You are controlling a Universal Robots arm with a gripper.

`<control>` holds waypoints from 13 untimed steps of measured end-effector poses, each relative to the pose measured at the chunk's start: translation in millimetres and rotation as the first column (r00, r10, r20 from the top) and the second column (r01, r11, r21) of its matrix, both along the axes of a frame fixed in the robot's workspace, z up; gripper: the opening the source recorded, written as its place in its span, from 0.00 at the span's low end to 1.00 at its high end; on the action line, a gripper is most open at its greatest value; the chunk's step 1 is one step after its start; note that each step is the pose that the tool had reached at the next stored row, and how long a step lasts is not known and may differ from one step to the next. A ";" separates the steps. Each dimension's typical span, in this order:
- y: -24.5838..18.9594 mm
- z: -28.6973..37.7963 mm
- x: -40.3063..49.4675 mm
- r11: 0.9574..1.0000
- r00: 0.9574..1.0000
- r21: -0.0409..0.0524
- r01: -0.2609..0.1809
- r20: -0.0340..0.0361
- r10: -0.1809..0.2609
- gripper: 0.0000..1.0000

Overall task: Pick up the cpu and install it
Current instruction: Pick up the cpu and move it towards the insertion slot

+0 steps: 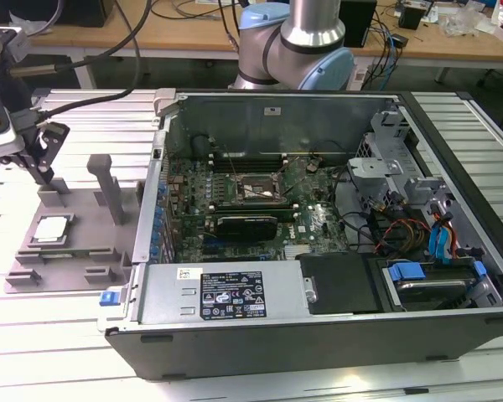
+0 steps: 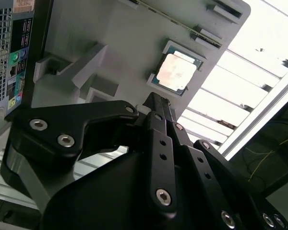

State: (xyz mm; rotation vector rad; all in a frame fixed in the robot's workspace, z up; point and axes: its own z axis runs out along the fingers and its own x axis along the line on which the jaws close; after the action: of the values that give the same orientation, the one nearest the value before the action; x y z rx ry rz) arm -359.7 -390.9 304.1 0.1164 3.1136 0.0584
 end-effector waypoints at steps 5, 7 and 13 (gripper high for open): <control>0.0 -3.0 -1.0 1.000 1.000 0.000 0.000 0.000 0.000 0.11; 0.0 -4.3 -1.5 1.000 1.000 0.000 0.000 0.000 0.000 0.11; 0.0 -12.3 -4.3 1.000 1.000 0.000 0.000 0.000 0.000 0.11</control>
State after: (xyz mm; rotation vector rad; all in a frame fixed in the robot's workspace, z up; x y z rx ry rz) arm -363.9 -390.9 291.8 0.1166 3.1136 0.0584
